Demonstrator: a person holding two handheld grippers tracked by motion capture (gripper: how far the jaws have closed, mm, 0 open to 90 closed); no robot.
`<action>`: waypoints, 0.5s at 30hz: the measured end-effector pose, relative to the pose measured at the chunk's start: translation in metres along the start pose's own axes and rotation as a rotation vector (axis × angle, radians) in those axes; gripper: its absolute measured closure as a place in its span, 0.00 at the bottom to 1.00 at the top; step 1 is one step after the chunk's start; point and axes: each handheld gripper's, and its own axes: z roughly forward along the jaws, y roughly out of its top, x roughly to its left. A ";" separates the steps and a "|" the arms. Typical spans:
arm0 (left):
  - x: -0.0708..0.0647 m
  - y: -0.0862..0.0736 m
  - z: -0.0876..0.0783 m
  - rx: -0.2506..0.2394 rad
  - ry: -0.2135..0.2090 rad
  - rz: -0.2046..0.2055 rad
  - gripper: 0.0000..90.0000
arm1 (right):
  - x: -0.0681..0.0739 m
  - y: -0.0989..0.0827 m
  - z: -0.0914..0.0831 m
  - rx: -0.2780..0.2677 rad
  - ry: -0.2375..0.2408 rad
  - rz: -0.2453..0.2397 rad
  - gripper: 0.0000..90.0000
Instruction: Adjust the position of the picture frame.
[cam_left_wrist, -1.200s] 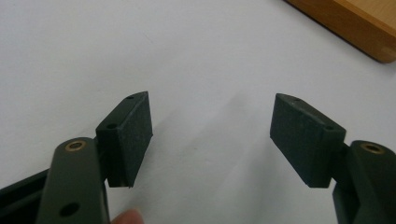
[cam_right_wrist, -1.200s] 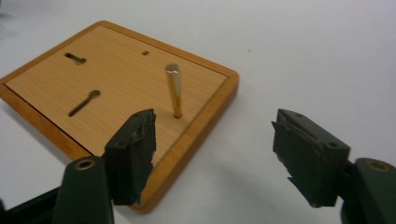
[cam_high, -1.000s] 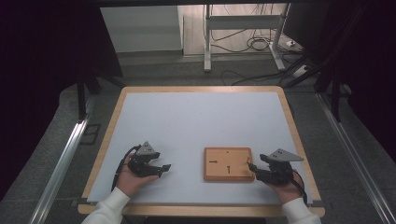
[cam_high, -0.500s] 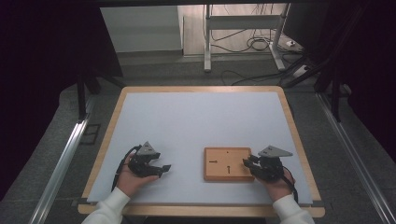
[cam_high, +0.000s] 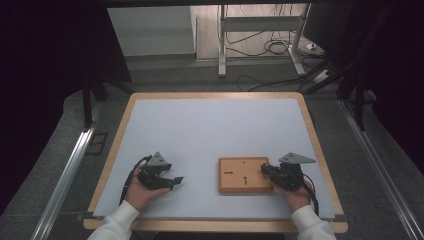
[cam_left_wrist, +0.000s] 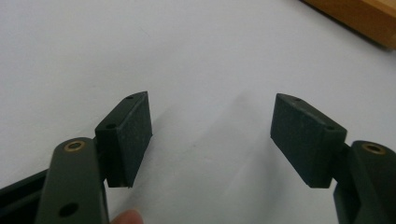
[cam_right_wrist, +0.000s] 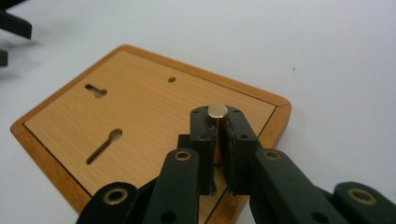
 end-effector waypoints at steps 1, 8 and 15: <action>0.000 0.000 0.000 0.000 0.000 0.000 0.32 | 0.000 0.000 0.000 0.000 0.000 0.000 0.94; 0.000 0.000 0.000 0.002 -0.001 -0.001 0.32 | -0.007 0.003 0.001 -0.072 0.037 0.040 0.94; 0.000 0.000 0.000 0.002 0.000 -0.002 0.32 | -0.006 0.007 0.002 -0.090 0.056 0.038 0.94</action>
